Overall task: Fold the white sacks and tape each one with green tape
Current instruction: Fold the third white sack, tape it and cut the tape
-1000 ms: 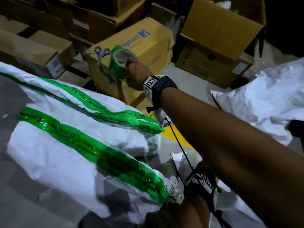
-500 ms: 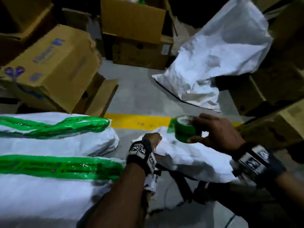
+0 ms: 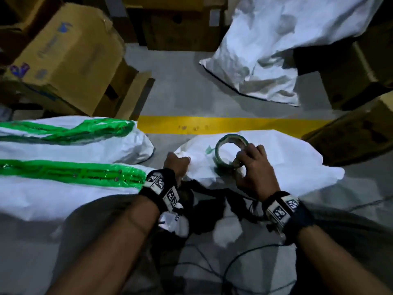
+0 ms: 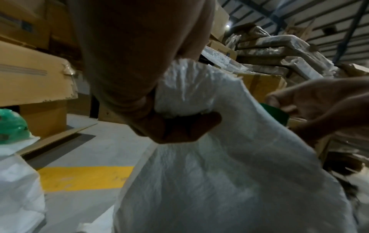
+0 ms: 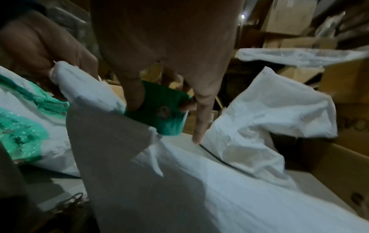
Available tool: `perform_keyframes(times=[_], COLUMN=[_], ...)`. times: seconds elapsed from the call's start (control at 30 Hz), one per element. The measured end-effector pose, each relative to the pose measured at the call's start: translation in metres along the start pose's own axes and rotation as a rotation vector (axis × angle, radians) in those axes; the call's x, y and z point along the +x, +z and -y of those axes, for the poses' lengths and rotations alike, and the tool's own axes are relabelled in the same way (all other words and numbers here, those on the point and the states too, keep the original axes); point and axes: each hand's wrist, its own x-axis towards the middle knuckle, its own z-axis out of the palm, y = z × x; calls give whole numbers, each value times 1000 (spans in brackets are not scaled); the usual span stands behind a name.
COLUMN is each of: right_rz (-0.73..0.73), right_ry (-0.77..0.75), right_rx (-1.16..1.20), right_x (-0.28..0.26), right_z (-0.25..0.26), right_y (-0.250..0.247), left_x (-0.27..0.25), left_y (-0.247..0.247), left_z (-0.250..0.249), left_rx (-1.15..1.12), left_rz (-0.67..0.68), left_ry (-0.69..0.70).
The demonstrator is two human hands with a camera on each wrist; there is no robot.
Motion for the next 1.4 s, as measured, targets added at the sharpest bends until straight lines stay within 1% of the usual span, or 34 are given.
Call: perform_keyframes(times=[0.07, 0.1, 0.17, 0.2, 0.23, 0.27, 0.33, 0.43, 0.47, 0.53, 0.6, 0.63, 0.7, 0.77, 0.83, 0.87, 0.93, 1.0, 1.07, 1.13, 1.2, 1.27, 1.33, 1.4], right_rz=[74, 143, 378, 505, 598, 652, 688, 627, 591, 489, 370, 307, 167, 26, -43, -55, -56, -24, 57, 88, 89, 83, 121, 179], right_ry=[41, 96, 285, 347, 367, 382, 417, 427, 440, 443, 442, 447, 452, 456, 487, 517, 597, 670, 728, 717, 671, 618, 577, 532], right_rx=[78, 124, 179, 182, 188, 196, 165, 55, 63, 158, 235, 262, 332, 427, 602, 699, 875, 923, 877, 837, 829, 798, 665, 493], right_x=[-11, -13, -14, -14, -14, -16, -18, -20, -20, -18, -18, -17, -15, -12, -11, -12, -13, -11, -8, -1, 9, 21, 30, 34], right_z=[-11, -17, -28, -30, -33, -34, -32, -25, -23, -24, -27, -30, -31, -31, -31, -31, -30, -30, -35, -38, -16, 10, 23, 28], right_y=[21, 27, 35, 37, 40, 43, 47, 46, 44, 39, 33, 28, 14, 3, -1, 2, 10, 25, 49, 77, 74, 60, 56, 57], left_x=[6, 9, 8, 9, 8, 8, 6, 11, 10, 13, 13, 14, 11, 0, -6, -7, -8, -11, -15, -17, -20, -26, -26, -25], left_y=[0, 0, 0, 2, 5, 7, 9, 4, -1, -5, -10, -11, -10, -9, -8, -9, -11, -13, -18, -22, -28, -30, -30, -30], left_z=[1, 3, 5, 7, 8, 7, 3, 0, -2, -1, 0, 3, 6, 3, 1, 0, 0, -3, -7, -8, -7, -6, -4, -4], left_rx=[44, 76, 133, 151, 167, 200, 292, 346, 364, 392, 604, 735, 828, 751, 653, 599, 492, 463, 400, 283, 147, 90, 114, 147], left_rz=[10, 28, 55, 57, 68, 84, 96, 84, 82, 81, 49, 22, -12, -8, 39, 49, 61, 51, 31, 86, 161, 213, 207, 180], left_ry=[64, 97, 160, 187, 209, 204, 187, 148, 107, 66, 101, 146, 217, 209, 139, 92, 64, 90, 187, 306, 326, 350, 366, 323])
